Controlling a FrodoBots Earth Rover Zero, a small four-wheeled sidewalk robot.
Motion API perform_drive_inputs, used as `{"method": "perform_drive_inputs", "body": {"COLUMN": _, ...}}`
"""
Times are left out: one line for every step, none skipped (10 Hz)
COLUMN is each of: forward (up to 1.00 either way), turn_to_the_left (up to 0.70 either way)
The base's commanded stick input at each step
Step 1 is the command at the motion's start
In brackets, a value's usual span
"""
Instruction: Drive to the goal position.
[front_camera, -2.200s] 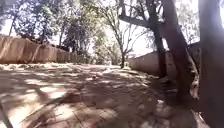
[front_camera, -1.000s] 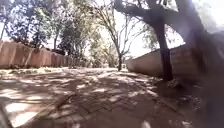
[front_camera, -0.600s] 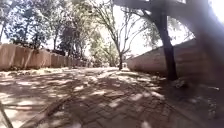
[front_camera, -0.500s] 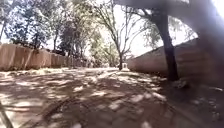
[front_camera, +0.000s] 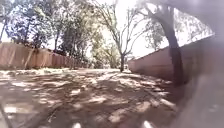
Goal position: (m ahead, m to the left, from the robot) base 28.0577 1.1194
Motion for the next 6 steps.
{"method": "perform_drive_inputs", "body": {"forward": 0.7, "turn_to_the_left": 0.0}}
{"method": "perform_drive_inputs", "body": {"forward": 0.7, "turn_to_the_left": 0.0}}
{"method": "perform_drive_inputs", "body": {"forward": 0.7, "turn_to_the_left": 0.0}}
{"method": "perform_drive_inputs", "body": {"forward": 0.7, "turn_to_the_left": 0.0}}
{"method": "perform_drive_inputs", "body": {"forward": 0.7, "turn_to_the_left": 0.0}}
{"method": "perform_drive_inputs", "body": {"forward": 0.7, "turn_to_the_left": -0.14}}
